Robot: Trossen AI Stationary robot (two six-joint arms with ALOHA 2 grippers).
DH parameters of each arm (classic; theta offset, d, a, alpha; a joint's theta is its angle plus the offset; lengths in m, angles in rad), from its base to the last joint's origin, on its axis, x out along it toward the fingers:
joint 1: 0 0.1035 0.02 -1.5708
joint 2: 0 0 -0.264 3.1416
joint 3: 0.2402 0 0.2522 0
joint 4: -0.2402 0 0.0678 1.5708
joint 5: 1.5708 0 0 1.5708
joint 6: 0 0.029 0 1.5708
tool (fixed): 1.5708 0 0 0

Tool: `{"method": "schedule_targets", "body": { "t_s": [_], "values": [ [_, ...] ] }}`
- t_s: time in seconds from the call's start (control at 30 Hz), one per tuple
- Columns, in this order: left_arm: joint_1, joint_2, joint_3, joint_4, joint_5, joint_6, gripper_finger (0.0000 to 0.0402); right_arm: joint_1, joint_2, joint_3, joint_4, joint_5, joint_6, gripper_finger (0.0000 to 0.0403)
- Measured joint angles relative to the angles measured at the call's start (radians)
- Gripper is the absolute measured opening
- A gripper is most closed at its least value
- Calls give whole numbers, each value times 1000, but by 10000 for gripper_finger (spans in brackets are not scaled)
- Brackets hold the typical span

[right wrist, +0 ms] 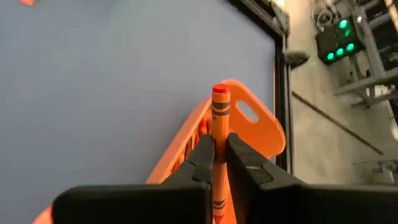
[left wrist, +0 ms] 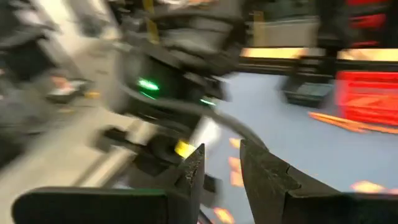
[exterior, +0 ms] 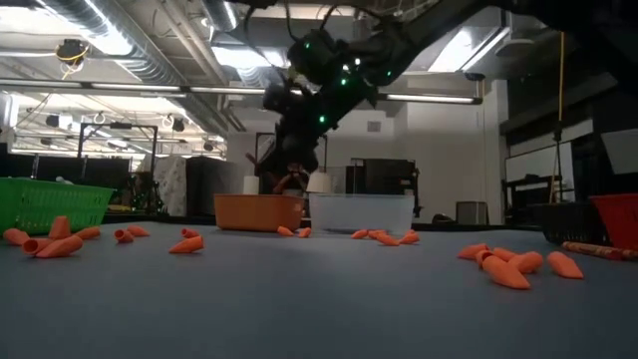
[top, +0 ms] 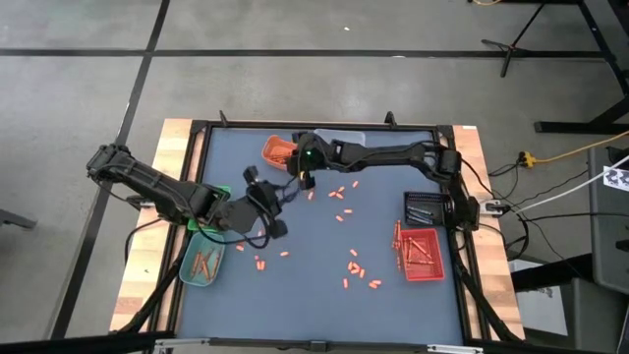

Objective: Sort crayons
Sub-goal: Put the red crayon into the orange bin

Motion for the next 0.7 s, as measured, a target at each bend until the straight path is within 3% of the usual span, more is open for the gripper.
{"method": "schedule_targets", "body": {
  "t_s": [0.17, 0.43, 0.7],
  "values": [
    [31, 0, 0, 1, -156, 75, 92, -16, 40, 0, 16, 58, -29, 21],
    [86, 0, 0, 0, -156, 102, 92, -39, 67, 0, 15, 93, -30, 31],
    [97, 0, 0, 1, -156, 102, 92, -34, 67, 0, 18, 86, -26, 103]
  ]
}}
